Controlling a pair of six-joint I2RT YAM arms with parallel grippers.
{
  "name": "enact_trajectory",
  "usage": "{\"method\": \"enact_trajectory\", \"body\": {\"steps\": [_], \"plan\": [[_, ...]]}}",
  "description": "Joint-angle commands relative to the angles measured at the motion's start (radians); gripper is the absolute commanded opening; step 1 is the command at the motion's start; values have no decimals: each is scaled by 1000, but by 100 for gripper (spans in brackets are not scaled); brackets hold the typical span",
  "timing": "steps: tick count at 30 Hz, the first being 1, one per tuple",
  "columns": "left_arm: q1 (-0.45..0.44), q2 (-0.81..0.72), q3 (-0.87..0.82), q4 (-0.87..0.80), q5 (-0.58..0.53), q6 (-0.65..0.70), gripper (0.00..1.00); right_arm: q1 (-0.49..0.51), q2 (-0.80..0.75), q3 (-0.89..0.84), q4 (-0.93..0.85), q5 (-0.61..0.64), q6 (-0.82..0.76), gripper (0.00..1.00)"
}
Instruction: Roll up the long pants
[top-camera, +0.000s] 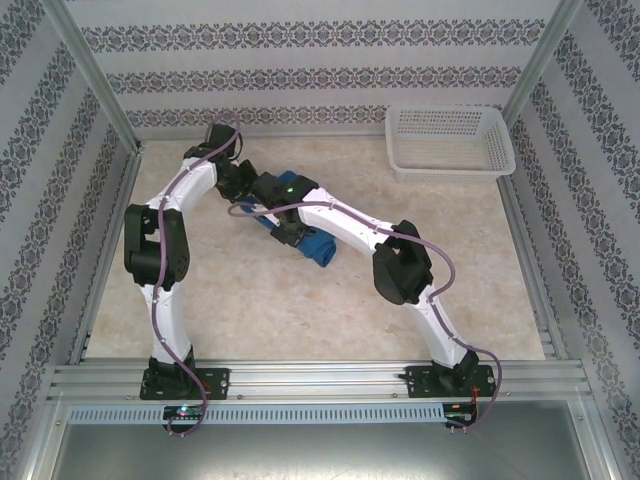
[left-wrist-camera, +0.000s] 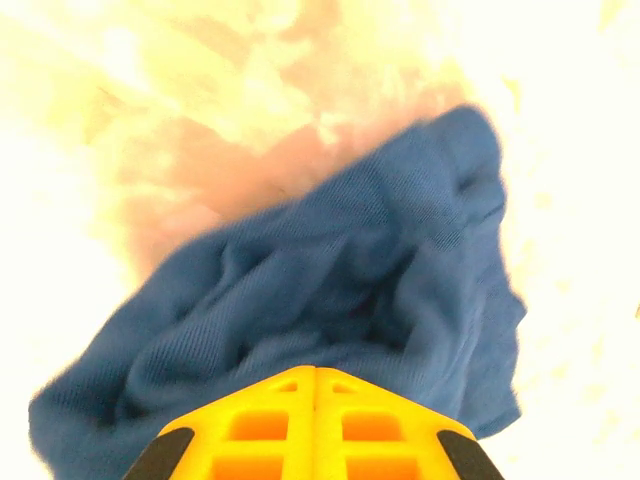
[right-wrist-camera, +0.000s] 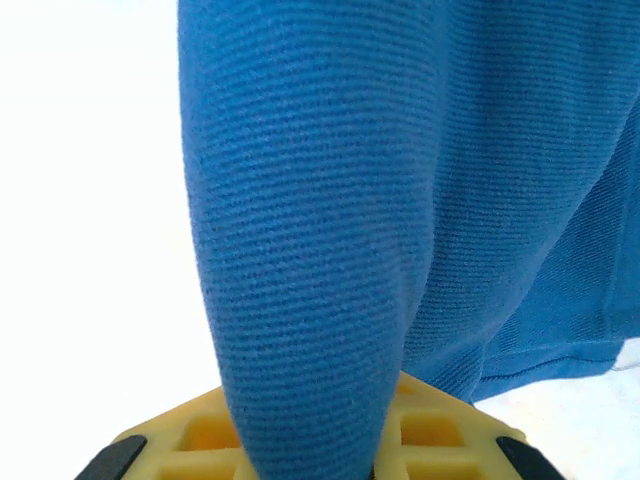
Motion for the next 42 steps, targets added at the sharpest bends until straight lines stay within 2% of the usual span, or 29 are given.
{"method": "enact_trajectory", "body": {"steps": [1,6,8,13,17,24,29,34,37,42], "plan": [[39,-59,30,-83,-17,40,0,8,-52,100,-184,-266,53,0],[84,-105,23,-103,-10,44,0,-47,-66,143,-204,-487,115,0],[97,-124,11,-100,-3,42,0,-78,-69,137,-198,-527,138,0],[106,-157,-12,-92,4,43,0,-213,4,119,-178,-678,188,0],[106,-164,-21,-90,9,44,0,-314,53,53,-77,-805,258,0],[106,-182,-73,-55,49,45,0,-384,157,33,-60,-840,274,0],[106,-204,-124,-19,83,38,0,-449,191,-87,65,-891,314,0],[107,-211,-131,-21,85,49,0,-480,201,-129,106,-938,326,0],[106,-206,-128,-17,88,45,0,-467,155,-151,136,-962,352,0],[103,-196,-121,4,120,25,0,-386,82,-120,138,-1001,373,0]]}}
